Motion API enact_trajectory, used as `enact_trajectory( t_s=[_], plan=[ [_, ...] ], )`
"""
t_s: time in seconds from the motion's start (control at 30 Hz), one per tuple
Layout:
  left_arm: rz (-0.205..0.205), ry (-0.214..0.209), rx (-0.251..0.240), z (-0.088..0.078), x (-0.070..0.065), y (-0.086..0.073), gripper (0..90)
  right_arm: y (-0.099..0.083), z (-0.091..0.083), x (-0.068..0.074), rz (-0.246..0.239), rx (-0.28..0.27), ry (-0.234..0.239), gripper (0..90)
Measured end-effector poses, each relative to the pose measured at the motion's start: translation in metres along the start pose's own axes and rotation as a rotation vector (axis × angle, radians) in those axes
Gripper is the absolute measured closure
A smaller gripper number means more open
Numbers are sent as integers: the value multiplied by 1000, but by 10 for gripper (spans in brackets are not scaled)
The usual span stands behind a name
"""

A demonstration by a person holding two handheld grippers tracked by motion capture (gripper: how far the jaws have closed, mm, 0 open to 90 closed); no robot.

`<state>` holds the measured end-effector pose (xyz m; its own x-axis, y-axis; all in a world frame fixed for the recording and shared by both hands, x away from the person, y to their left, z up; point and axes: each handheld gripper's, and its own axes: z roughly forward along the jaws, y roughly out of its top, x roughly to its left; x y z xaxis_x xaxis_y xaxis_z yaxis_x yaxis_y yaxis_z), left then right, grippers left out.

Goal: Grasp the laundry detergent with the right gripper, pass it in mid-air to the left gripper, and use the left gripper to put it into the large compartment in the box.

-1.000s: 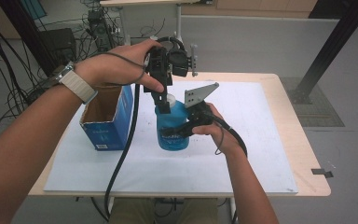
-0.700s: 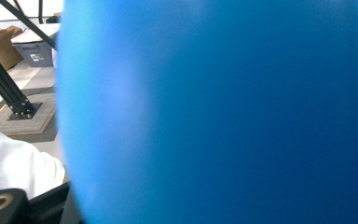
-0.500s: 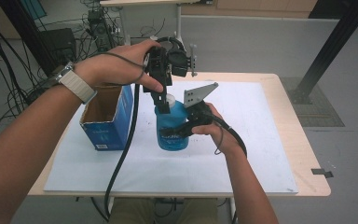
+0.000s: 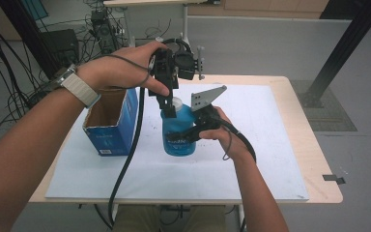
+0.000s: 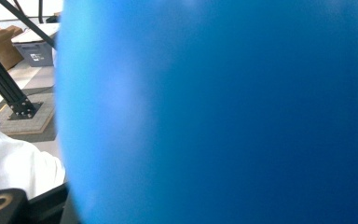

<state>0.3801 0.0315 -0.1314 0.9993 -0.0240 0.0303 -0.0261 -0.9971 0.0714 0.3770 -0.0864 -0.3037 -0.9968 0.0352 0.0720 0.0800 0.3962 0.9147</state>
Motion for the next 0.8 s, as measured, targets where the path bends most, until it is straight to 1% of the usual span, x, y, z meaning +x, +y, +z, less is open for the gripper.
enact_trajectory(
  t_s=[0.7, 0.8],
  plan=[
    [0, -1, -5, 0, 0, -1, 68, 0, -1, 0, -6, 0, -7, 438],
    [-5, 0, -3, 0, 0, -1, 68, 0, -1, 0, -7, -1, -8, 438]
  ],
)
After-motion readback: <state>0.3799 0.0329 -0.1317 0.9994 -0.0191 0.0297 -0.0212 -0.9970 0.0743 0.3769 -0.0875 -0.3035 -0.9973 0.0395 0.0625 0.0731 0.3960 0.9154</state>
